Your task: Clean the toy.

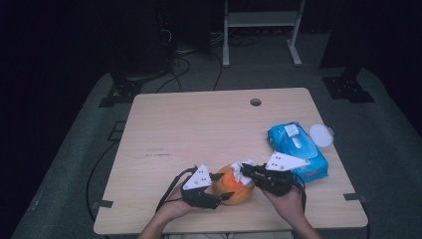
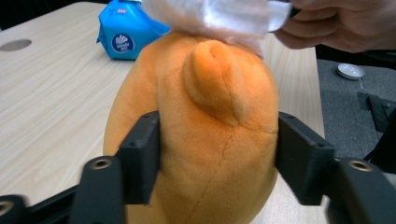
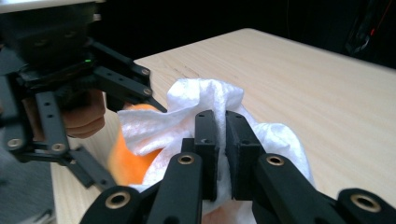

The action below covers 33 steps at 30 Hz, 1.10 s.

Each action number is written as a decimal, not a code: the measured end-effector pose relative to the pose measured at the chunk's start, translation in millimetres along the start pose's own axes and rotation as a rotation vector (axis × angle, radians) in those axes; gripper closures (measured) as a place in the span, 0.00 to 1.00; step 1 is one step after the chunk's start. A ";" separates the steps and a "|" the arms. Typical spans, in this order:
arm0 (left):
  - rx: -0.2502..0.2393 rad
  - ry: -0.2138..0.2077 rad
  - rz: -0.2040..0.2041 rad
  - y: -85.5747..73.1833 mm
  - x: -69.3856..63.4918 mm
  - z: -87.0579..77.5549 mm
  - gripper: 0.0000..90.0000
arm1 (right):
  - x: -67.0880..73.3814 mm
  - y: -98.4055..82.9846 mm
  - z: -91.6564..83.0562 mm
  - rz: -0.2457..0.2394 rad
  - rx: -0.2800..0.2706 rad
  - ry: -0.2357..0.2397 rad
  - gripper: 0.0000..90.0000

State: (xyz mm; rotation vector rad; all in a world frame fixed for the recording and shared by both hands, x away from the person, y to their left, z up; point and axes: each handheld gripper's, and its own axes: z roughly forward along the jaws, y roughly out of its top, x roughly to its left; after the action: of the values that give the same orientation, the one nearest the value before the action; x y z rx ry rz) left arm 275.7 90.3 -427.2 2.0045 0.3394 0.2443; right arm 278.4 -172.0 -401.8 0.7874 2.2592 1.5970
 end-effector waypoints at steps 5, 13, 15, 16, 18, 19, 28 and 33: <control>0.007 -0.003 -0.036 -3.4 0.2 5.4 0.22 | 14.7 5.4 1.8 -0.050 0.002 0.021 0.92; 0.027 0.003 0.013 -2.2 -5.1 5.1 0.38 | 12.3 8.2 2.9 -0.082 0.031 0.003 0.92; 0.026 0.001 0.023 -2.4 -6.2 6.3 0.38 | -3.1 2.1 -1.9 -0.020 0.038 -0.017 0.92; 0.027 0.001 0.025 -2.3 -6.4 7.3 0.36 | -5.7 0.7 -3.3 0.002 0.038 -0.009 0.92; 0.024 -0.002 0.018 -2.7 -6.3 9.2 0.31 | -1.1 2.4 -3.4 -0.019 0.047 -0.008 0.92; 0.023 -0.002 0.016 -2.9 -5.9 9.5 0.30 | 3.7 4.2 -2.3 -0.029 0.044 0.009 0.92; 0.030 -0.008 0.024 -3.5 -7.9 9.1 0.35 | 11.9 8.0 5.3 -0.040 0.046 0.072 0.92; 0.032 -0.016 0.033 -4.5 -6.7 7.8 0.37 | -11.6 -1.6 -2.1 0.016 0.058 -0.009 0.92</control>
State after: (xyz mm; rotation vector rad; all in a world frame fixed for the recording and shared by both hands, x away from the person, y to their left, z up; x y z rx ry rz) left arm 271.2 83.4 -434.8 2.0440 0.3017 0.2449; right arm 286.5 -180.7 -403.6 0.8278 2.3073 1.5382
